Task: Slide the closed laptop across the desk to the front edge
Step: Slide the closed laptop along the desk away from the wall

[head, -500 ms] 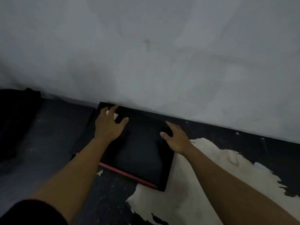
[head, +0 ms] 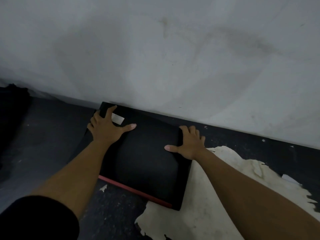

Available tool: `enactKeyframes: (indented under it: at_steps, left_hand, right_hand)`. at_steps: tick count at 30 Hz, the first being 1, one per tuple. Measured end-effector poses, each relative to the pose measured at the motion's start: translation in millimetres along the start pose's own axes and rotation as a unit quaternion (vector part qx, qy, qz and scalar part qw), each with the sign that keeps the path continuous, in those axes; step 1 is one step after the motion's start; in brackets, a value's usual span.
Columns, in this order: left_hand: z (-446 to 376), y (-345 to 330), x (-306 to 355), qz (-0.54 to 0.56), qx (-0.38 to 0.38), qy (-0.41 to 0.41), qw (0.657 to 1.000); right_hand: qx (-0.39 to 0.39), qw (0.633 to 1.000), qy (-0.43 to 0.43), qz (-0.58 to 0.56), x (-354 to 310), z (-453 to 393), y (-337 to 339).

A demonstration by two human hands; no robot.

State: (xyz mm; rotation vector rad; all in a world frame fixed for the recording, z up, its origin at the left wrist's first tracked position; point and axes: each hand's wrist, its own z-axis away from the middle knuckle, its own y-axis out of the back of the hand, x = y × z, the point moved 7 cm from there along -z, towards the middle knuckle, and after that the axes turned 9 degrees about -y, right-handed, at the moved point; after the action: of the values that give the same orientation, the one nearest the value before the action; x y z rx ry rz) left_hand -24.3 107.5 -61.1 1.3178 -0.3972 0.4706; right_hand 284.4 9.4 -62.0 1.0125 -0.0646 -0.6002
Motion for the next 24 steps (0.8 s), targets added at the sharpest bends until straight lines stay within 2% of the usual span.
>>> enactKeyframes:
  at_steps: [6, 14, 24]
  left_hand:
    - [-5.4, 0.5, 5.7, 0.000, -0.036, -0.005, 0.999]
    - [0.9, -13.4, 22.2, -0.011, -0.063, -0.060, 0.996]
    - [12.4, -22.4, 34.1, -0.029, -0.075, -0.128, 0.988]
  right_hand:
    - [-0.027, 0.999, -0.019, -0.026, 7.7, 8.5, -2.4]
    - [0.000, 0.995, -0.052, -0.082, 39.8, 46.6, -28.7]
    - [0.018, 0.992, -0.090, -0.089, 58.0, 78.0, -49.1]
